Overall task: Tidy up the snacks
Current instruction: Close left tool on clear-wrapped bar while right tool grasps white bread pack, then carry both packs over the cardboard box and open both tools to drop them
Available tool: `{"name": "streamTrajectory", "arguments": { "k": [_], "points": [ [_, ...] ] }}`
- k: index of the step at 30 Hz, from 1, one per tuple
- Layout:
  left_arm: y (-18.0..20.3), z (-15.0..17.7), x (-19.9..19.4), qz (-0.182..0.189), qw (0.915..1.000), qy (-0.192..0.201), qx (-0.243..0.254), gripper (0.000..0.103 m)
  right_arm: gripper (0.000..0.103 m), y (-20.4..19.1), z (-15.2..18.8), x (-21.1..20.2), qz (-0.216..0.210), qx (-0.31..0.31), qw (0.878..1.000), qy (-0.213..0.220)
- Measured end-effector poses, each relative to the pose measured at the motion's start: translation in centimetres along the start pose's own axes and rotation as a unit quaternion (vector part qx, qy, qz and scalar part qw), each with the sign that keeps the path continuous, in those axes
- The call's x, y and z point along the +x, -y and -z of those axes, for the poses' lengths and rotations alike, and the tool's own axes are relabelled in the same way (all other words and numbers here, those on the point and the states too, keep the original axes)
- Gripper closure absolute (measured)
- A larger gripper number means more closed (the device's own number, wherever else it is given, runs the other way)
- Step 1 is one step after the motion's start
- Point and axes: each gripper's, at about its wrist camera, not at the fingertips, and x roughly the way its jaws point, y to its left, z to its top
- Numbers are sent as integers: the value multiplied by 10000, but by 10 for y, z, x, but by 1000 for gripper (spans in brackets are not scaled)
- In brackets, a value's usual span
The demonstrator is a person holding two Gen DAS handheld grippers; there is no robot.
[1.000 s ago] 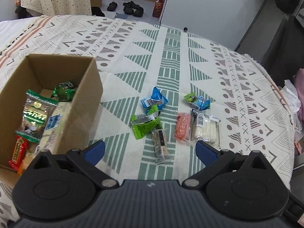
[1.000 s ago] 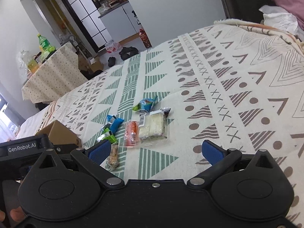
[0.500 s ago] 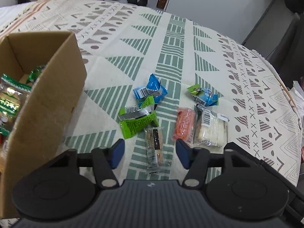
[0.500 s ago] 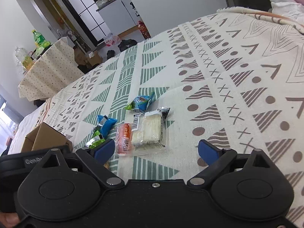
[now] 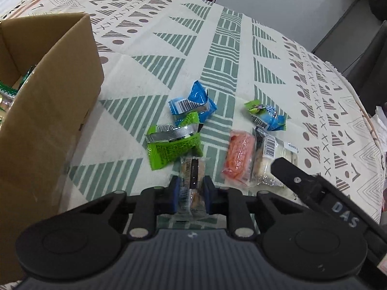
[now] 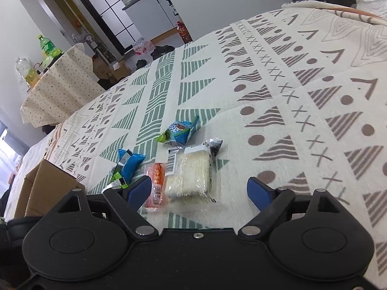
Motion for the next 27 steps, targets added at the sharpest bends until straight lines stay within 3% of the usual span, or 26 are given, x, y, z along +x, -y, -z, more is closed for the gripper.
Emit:
{"name": "streamTrajectory", "arguments": {
  "k": [10,13,16,27],
  "points": [
    [-5,0,-4,-132,9998,161,32,85,23,-17,-3,18,253,-446,9987,36],
    [-4,0,-8,-145,9997,205,70,85,34,-21,-2,22,436,-616,9971,24],
    [-4,0,-16,-87,9996,260,93,85,55,-18,0,19,329,-527,9981,-27],
    [3,10,-47,110,9984,461,305,85,60,-11,21,-18,463,-402,9980,-125]
  ]
}}
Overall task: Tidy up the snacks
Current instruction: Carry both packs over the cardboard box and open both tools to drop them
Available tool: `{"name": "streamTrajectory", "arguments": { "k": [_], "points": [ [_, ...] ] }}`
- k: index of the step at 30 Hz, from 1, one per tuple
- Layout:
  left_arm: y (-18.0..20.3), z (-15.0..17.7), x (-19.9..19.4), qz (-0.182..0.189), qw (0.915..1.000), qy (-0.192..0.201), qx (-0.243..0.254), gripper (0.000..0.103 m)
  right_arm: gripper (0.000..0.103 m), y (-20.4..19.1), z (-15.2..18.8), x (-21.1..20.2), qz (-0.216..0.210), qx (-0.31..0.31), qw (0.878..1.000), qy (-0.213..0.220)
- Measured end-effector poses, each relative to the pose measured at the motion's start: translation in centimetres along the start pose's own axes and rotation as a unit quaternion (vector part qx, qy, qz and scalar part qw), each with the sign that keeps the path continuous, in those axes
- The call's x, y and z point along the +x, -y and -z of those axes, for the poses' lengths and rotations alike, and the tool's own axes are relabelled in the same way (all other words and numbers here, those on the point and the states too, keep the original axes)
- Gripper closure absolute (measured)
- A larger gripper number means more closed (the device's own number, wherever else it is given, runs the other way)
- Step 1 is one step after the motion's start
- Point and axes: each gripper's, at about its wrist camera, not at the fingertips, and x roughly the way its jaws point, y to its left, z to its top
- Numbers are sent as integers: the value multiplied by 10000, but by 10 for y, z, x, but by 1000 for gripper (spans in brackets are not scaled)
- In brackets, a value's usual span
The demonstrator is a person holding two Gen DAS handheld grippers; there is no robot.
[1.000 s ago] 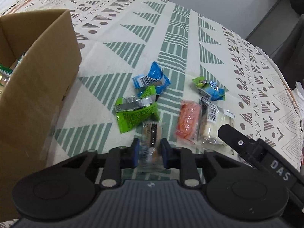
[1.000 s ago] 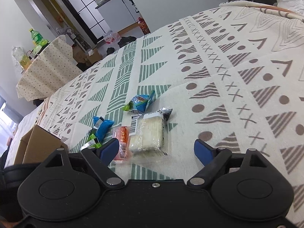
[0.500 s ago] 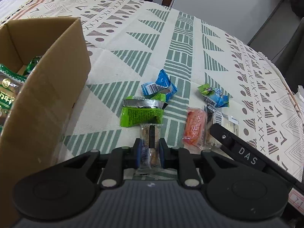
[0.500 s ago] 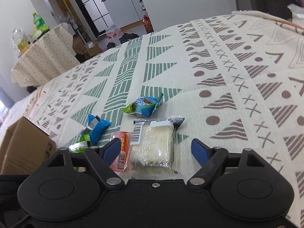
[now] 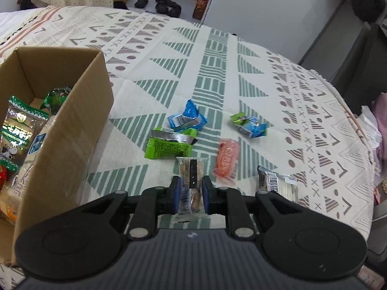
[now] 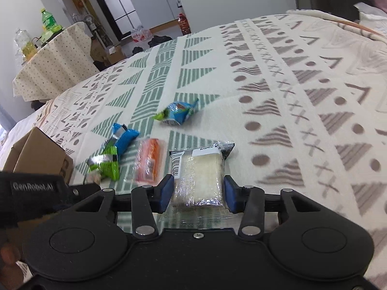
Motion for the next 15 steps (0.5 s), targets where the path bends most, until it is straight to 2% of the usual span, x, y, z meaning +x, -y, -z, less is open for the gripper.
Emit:
{"name": "streamTrajectory", "arguments": {
  "k": [11,15],
  "points": [
    [-13,-2,-43,154,9995,253,52,85,61,-3,0,-38,-112,439,9988,201],
    [-17,-10,-66,221,9986,472,111,85,61,-8,3,-54,-165,520,9981,281]
  ]
}}
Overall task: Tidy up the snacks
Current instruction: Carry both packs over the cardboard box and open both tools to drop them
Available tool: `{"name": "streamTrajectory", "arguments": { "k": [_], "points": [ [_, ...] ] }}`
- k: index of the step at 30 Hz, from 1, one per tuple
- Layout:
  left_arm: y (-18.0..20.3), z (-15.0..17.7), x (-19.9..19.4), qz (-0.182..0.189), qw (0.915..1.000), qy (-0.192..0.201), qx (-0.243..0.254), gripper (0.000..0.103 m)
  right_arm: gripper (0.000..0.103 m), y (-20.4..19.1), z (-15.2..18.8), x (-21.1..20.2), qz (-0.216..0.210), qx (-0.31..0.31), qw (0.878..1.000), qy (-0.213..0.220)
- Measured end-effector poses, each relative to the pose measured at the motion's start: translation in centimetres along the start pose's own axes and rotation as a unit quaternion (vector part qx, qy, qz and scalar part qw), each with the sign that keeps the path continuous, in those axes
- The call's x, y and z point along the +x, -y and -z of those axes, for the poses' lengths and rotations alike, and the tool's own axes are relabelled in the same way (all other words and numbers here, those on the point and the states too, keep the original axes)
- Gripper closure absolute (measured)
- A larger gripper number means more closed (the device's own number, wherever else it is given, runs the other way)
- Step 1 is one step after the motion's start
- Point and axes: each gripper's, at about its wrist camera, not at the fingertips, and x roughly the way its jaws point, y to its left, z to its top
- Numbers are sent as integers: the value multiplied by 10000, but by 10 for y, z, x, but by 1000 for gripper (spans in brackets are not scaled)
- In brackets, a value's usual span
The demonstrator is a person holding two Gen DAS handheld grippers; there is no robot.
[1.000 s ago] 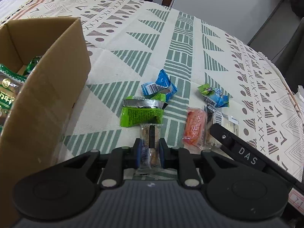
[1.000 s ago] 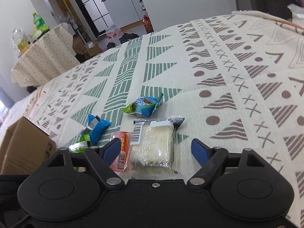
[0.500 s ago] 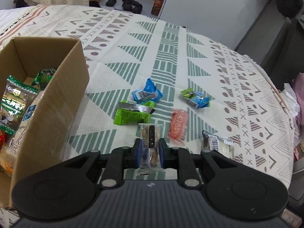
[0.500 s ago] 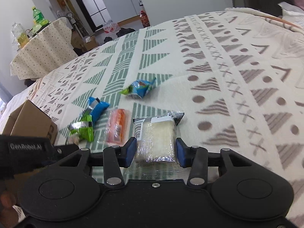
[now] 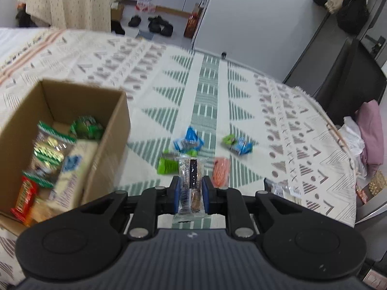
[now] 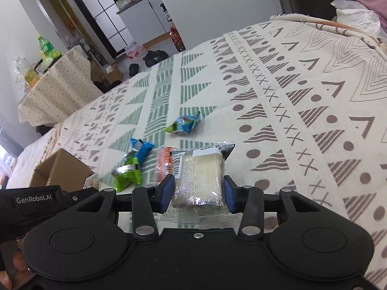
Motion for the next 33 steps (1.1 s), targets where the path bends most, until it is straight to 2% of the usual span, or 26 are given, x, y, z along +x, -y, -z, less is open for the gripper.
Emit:
{"name": "streamTrajectory", "arguments": {
  "k": [7,14,25,33],
  "points": [
    [-7,-7,-27,51,9997,259,5,85,61,-18,0,-28,-82,-46,9998,183],
    [-25,-8,-42,122,9991,330,-218,85,61,-38,-3,-45,-160,-102,9994,304],
    [-50,-11,-67,150,9975,555,-414,85,61,-77,-6,-56,-334,-364,9976,476],
    [-79,-13,-78,120,9957,575,-722,85,61,-106,-5,-57,-449,-519,9963,511]
  ]
}}
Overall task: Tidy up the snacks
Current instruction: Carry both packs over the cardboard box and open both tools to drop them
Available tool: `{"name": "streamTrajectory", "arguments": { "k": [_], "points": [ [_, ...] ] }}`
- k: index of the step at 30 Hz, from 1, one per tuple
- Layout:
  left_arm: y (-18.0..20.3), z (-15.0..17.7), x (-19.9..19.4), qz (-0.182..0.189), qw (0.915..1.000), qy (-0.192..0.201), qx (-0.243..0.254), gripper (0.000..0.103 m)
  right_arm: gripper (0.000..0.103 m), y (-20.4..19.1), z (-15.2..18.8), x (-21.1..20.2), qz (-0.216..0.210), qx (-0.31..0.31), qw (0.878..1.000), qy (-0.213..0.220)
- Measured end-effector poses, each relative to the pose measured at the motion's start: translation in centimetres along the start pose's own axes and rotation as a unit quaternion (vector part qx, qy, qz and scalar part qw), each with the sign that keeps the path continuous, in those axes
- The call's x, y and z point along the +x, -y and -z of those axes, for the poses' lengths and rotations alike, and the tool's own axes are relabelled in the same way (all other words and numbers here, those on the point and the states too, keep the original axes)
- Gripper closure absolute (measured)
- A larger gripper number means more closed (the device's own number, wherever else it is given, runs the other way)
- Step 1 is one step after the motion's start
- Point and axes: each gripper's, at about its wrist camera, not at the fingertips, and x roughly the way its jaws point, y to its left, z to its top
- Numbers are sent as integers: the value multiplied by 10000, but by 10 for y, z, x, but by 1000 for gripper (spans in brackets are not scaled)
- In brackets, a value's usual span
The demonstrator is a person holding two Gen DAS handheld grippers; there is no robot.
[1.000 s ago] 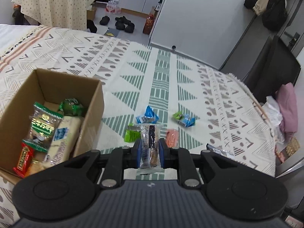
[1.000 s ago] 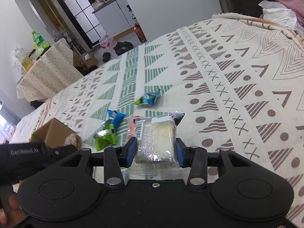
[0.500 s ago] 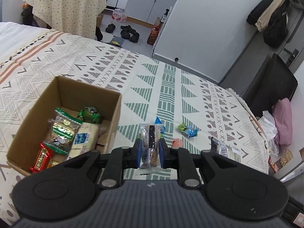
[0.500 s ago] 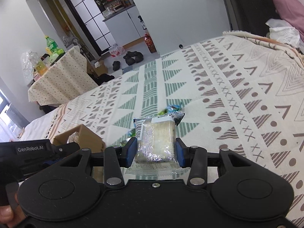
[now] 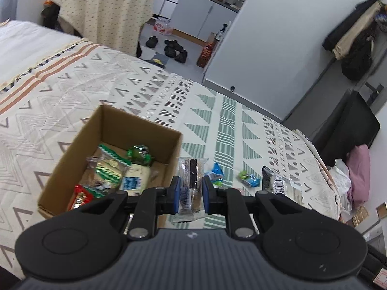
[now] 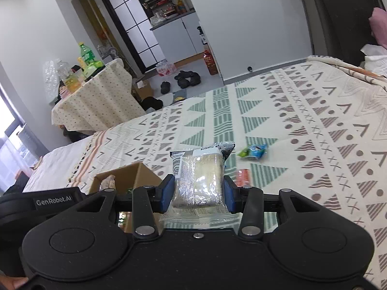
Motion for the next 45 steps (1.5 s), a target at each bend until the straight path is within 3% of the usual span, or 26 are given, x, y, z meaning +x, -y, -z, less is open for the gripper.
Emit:
{"name": "streamTrajectory", "arguments": {
  "k": [9,27,36,41,43,45],
  "points": [
    [-40,-20,-9,-180,9987,183,-446,85,62,-41,3,10,-193,-277,9994,-77],
    [-94,-30,5,-367,9936,-118,-1063,84,62,-98,18,42,-419,-484,9975,-284],
    [-102,-29,12,-399,9907,-303,-1263,73,61,-112,19,55,-495,-551,9963,-440],
    [-103,-30,9,-484,9901,-195,-1301,53,61,-114,15,59,-519,-461,9966,-450],
    [-102,-30,9,-537,9901,-162,-1285,49,57,-115,14,60,-581,-406,9964,-471],
    [-101,-30,10,-556,9903,-160,-1265,44,47,-114,12,58,-645,-350,9964,-427]
  ]
}}
